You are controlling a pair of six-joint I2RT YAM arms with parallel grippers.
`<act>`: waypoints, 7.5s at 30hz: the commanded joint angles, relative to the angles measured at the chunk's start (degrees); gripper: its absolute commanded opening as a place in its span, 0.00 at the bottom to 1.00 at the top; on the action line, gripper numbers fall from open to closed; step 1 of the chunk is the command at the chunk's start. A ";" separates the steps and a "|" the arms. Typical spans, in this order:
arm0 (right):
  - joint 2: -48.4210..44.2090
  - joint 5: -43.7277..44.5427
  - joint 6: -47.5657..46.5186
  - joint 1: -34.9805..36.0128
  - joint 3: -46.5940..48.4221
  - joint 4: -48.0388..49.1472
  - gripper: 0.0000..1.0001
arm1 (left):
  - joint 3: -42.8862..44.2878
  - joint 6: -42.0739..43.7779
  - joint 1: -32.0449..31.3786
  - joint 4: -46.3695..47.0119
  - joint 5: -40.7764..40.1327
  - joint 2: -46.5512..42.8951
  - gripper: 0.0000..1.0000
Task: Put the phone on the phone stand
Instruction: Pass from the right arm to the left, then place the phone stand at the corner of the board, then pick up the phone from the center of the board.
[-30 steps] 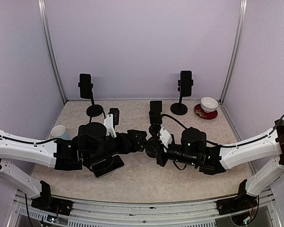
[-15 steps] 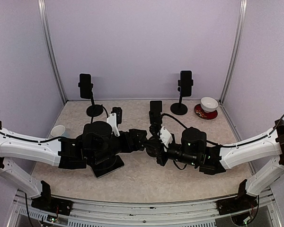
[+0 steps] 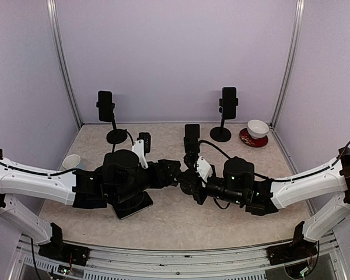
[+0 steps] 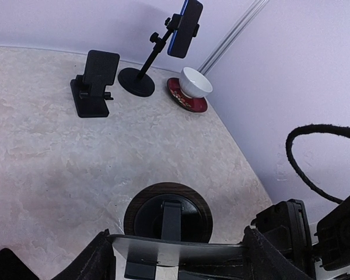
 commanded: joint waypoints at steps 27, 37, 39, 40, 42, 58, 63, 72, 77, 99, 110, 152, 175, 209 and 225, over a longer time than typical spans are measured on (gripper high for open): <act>-5.61 22.65 4.73 -2.39 -0.51 -2.14 1.00 | 9.16 9.16 12.81 -14.87 -4.18 -3.58 0.51; -12.48 24.43 22.01 -15.30 -5.74 -9.53 1.00 | 16.67 15.07 22.03 -18.52 0.31 3.28 0.50; -13.97 24.50 23.31 -16.37 -7.25 -8.50 1.00 | 18.53 16.28 23.71 -19.03 1.57 5.45 0.50; -14.59 24.55 23.70 -16.78 -7.99 -7.88 1.00 | 19.67 16.89 24.41 -19.31 2.08 6.63 0.50; -15.63 24.62 24.43 -17.34 -9.08 -7.15 1.00 | 21.89 18.11 25.88 -19.77 3.06 9.10 0.50; -19.28 25.88 25.08 -18.90 -12.93 -3.42 1.00 | 44.52 23.75 33.19 -26.41 8.01 30.12 0.50; -18.87 25.63 24.95 -18.98 -13.15 -2.93 1.00 | 49.51 24.17 34.25 -28.02 8.84 35.46 0.50; -17.95 24.61 24.95 -19.10 -13.12 -2.29 1.00 | 57.65 25.04 36.15 -31.63 10.54 41.89 0.50; -17.89 24.36 24.95 -19.16 -13.24 -2.16 1.00 | 61.21 24.91 36.92 -34.05 11.05 44.68 0.51; -16.88 22.36 24.78 -19.22 -12.76 -1.98 1.00 | 67.27 18.92 39.12 -37.65 11.29 51.95 0.56; -16.75 21.97 24.68 -19.23 -12.67 -1.89 1.00 | 67.89 18.22 39.07 -37.68 12.01 52.83 0.77; -15.05 20.75 24.59 -19.16 -12.03 -1.94 1.00 | 41.92 20.99 43.36 -11.59 28.69 44.00 0.99; -12.36 20.21 24.73 -19.24 -11.11 -1.99 1.00 | 33.74 19.10 42.90 -1.84 37.58 42.61 0.99; -10.36 17.53 24.60 -19.16 -9.31 -4.29 1.00 | 14.85 11.09 31.76 -15.52 6.14 17.80 0.99; -9.82 15.49 25.16 -19.20 -9.23 -3.94 1.00 | 8.64 -6.69 23.84 -28.41 -6.06 13.59 0.99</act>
